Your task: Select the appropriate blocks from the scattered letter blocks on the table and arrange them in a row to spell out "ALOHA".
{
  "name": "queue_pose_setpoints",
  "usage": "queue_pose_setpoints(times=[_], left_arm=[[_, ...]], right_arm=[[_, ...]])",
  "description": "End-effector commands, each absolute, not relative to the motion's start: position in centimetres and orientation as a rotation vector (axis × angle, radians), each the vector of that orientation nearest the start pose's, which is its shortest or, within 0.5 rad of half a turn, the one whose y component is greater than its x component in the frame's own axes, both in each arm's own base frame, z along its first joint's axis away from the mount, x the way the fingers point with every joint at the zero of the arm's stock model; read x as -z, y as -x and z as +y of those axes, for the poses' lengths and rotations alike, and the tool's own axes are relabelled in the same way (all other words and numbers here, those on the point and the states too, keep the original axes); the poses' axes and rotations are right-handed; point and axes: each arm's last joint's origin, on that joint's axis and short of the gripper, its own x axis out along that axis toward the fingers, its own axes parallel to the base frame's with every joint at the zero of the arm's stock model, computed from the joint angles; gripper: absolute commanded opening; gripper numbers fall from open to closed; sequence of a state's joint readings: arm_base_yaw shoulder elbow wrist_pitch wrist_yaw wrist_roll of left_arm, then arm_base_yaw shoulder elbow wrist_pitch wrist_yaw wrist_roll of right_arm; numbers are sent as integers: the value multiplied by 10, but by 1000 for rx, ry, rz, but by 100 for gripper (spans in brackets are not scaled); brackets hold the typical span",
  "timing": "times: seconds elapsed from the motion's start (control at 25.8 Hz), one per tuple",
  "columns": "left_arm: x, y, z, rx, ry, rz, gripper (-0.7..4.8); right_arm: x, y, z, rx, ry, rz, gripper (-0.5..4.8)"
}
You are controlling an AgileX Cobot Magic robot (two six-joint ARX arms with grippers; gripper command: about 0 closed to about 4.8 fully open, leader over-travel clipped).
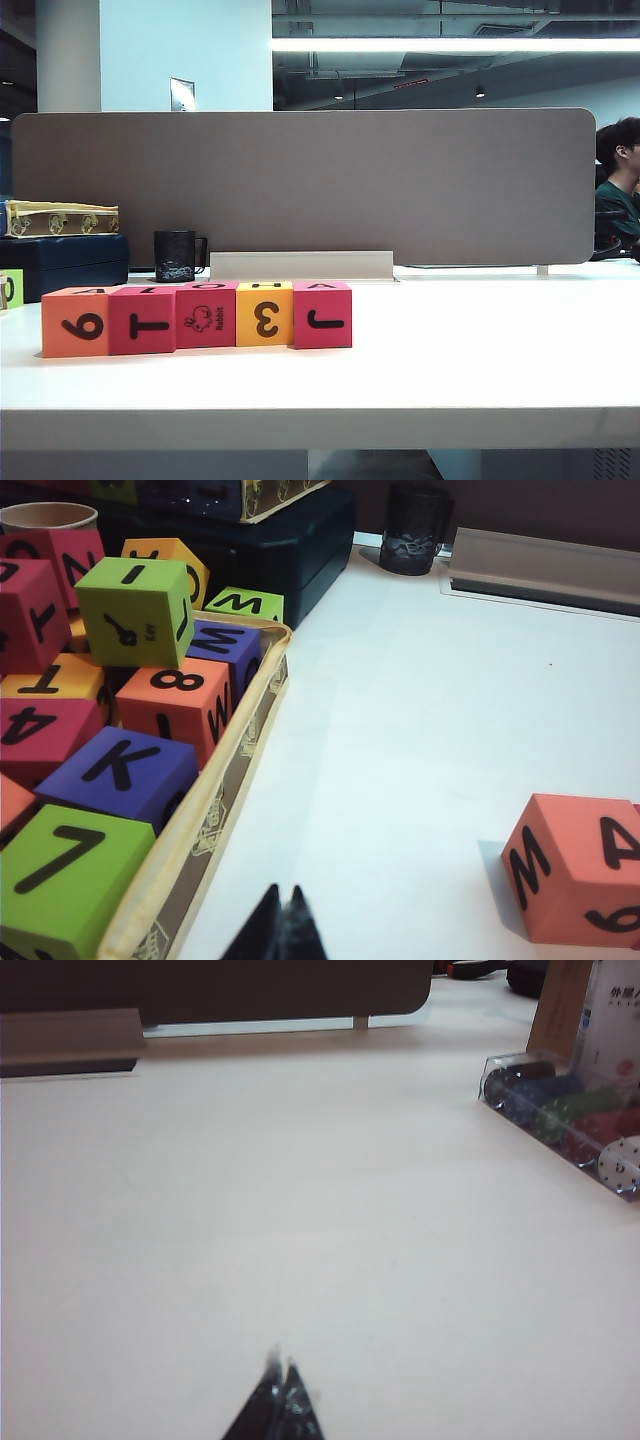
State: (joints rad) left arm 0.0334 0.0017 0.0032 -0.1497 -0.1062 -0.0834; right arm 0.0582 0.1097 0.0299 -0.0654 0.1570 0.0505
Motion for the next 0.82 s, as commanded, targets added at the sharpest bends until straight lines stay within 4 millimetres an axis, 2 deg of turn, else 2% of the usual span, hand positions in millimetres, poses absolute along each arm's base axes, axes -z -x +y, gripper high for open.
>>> queue_pose_setpoints(times=[0.04,0.39,0.82], left_arm=[[-152,-96,6,-144,81,132,-5],[-152,-96,6,-144,81,133,-5],[-152,-96,6,-144,81,132,-5]], right_arm=[[-156,-102,1,106,-41,127,-1],[-145,-97,0,117,-24,203,-1],[-146,-95,-9,115,-21,184,-1]])
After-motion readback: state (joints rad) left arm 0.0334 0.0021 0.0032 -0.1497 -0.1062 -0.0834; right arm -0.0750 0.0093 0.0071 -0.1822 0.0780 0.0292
